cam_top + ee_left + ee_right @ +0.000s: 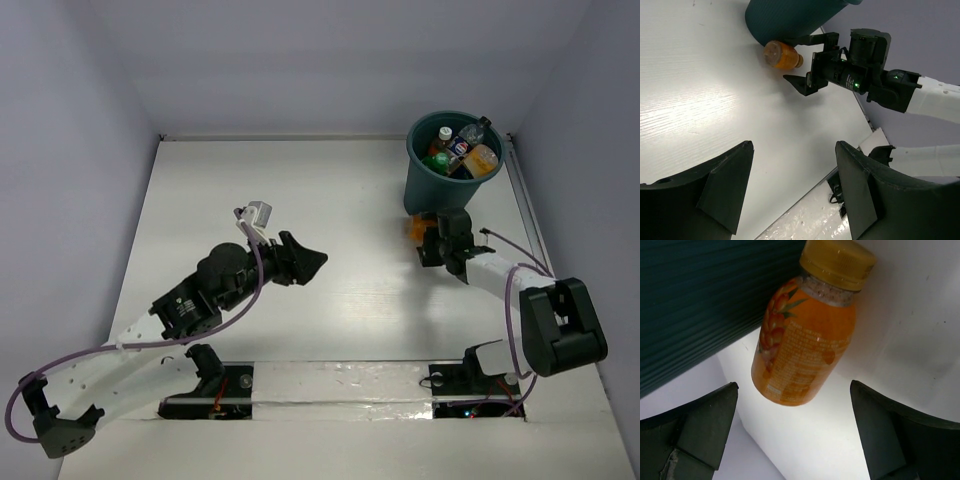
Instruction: Put the plastic bottles in the bin
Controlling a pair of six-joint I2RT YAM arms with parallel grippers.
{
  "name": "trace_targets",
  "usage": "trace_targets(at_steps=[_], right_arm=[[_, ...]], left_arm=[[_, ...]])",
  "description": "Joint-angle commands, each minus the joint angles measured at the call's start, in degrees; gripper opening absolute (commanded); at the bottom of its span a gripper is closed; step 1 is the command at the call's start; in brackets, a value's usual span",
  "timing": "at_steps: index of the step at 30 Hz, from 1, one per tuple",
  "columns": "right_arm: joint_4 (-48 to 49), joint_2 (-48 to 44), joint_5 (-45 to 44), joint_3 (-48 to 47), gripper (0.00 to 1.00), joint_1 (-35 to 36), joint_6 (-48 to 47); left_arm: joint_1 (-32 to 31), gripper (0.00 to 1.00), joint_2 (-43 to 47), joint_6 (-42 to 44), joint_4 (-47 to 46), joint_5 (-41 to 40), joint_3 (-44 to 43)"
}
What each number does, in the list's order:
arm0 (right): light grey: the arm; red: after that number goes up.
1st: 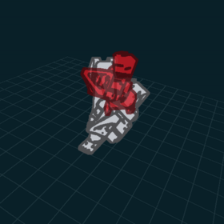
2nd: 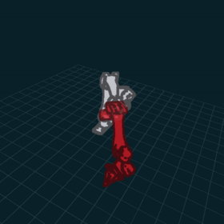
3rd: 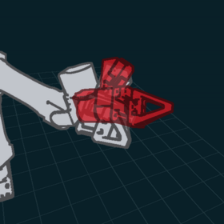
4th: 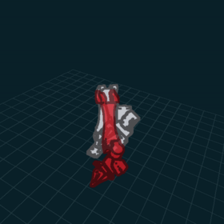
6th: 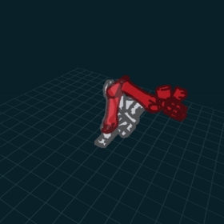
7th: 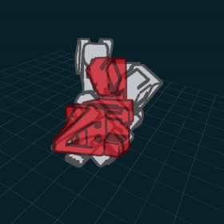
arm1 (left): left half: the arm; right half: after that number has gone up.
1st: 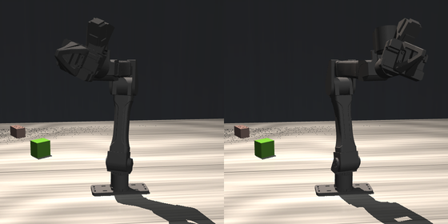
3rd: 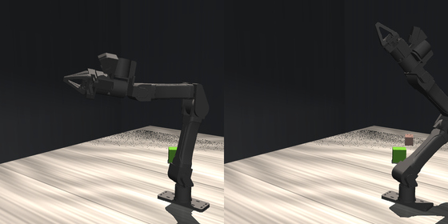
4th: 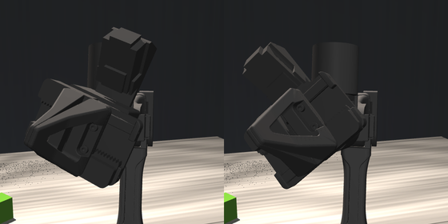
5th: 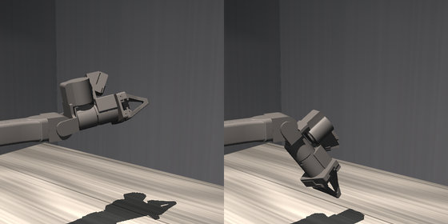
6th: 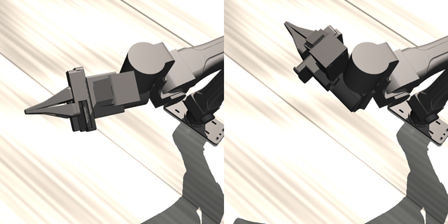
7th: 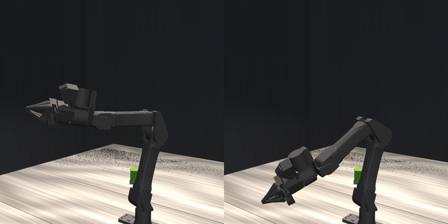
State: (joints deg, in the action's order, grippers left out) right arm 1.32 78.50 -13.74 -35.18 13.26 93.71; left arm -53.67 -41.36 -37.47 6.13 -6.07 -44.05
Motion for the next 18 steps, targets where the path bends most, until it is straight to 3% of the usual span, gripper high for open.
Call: trace_targets(at_steps=[1,10,16,18], right_arm=[[3.4,0.9,-4.5,-1.2,0.98,0.7,5.1],[2.0,6.5,-5.0,-3.0,0.98,0.7,5.5],[-1.1,9.7,-5.5,-5.9,0.88,0.7,5.4],[-4.3,9.4,-6.4,-6.6,0.80,1.2,5.4]], left_arm=[[-0.4,0.63,1.4,0.7,0.2,1.1,-0.9],[-0.4,0.63,1.3,1.1,3.6,-1.6,-3.8],[-0.4,0.63,4.0,-1.0,6.6,-4.1,-4.1],[-0.4,0.63,5.0,-1.3,8.2,-4.8,-4.3]])
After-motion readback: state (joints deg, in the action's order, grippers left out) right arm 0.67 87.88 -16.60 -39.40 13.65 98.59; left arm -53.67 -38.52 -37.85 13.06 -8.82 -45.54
